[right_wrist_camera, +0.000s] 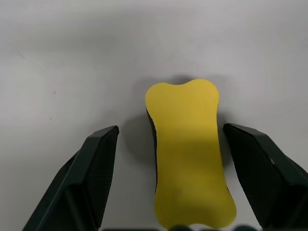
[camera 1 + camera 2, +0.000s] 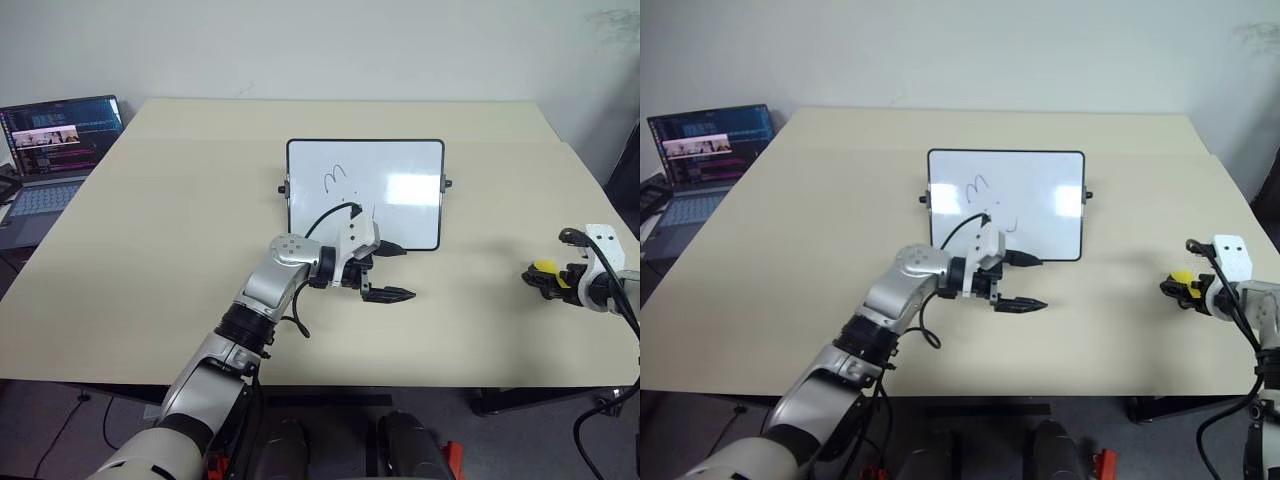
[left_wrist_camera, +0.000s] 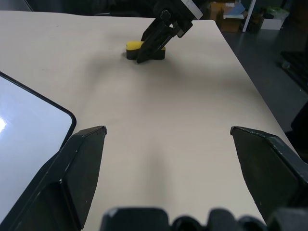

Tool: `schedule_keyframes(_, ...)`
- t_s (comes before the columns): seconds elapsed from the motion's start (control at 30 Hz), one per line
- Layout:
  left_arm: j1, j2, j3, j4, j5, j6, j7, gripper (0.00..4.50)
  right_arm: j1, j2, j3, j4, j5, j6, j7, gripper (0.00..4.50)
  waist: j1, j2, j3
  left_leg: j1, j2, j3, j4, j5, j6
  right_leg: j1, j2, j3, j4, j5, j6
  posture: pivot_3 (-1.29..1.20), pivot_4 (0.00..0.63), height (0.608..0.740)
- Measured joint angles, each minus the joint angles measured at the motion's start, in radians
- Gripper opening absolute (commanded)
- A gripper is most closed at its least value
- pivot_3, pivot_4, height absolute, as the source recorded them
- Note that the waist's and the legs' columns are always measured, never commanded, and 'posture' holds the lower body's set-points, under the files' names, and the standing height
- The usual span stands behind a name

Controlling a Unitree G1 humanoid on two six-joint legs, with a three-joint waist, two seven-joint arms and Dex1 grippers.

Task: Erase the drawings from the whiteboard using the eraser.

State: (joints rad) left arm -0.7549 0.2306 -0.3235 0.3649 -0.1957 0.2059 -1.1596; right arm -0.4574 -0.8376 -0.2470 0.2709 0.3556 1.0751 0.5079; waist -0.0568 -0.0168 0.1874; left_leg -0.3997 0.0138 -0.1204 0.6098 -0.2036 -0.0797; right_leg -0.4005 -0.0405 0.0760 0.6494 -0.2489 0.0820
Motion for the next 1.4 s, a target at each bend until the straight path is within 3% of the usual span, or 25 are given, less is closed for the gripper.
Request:
schedule_keyframes(0.17,0.000,-0.001,0.000,0.000,0.000,0.000,0.005,4.50,0.000,-0.005,-0.005,0.011,-0.011,-0.001,0.002,1.27,-0.001,0.000,0.000,0.000,0.000,0.000,0.000,0.000,0.000,0.000,0.000,0.000,0.000,0.000,0.000,0.00,0.150,0.740)
schedule_keyframes(0.6,0.000,0.014,0.012,0.000,0.000,-0.017,0.017,4.50,-0.001,-0.005,0.007,-0.043,-0.019,0.001,0.025,1.24,-0.004,0.000,0.000,0.000,0.000,0.000,0.000,0.000,0.000,0.000,0.000,0.000,0.000,0.000,0.000,0.00,0.150,0.740)
schedule_keyframes(0.83,0.007,0.200,0.160,-0.008,-0.002,-0.009,0.078,4.50,-0.078,-0.003,0.035,-0.276,-0.009,0.031,0.032,1.24,-0.021,0.001,0.000,-0.001,0.000,0.000,0.000,0.000,0.000,-0.002,0.000,0.000,0.001,0.000,0.000,0.00,0.150,0.740)
schedule_keyframes(1.1,0.129,0.369,0.314,-0.083,-0.004,0.034,0.156,4.50,-0.149,0.082,0.152,-0.331,-0.005,0.052,0.015,1.24,-0.024,0.001,0.000,-0.001,0.000,-0.001,-0.002,0.000,0.000,-0.003,0.000,0.000,0.001,0.001,-0.002,0.00,0.150,0.740)
schedule_keyframes(1.4,0.200,0.399,0.367,-0.188,-0.025,0.090,0.212,4.50,-0.244,0.133,0.237,-0.278,-0.026,-0.016,0.032,1.24,-0.013,0.001,0.000,-0.002,0.000,-0.001,-0.001,0.000,0.000,-0.003,0.000,-0.001,0.001,0.003,-0.005,0.00,0.150,0.740)
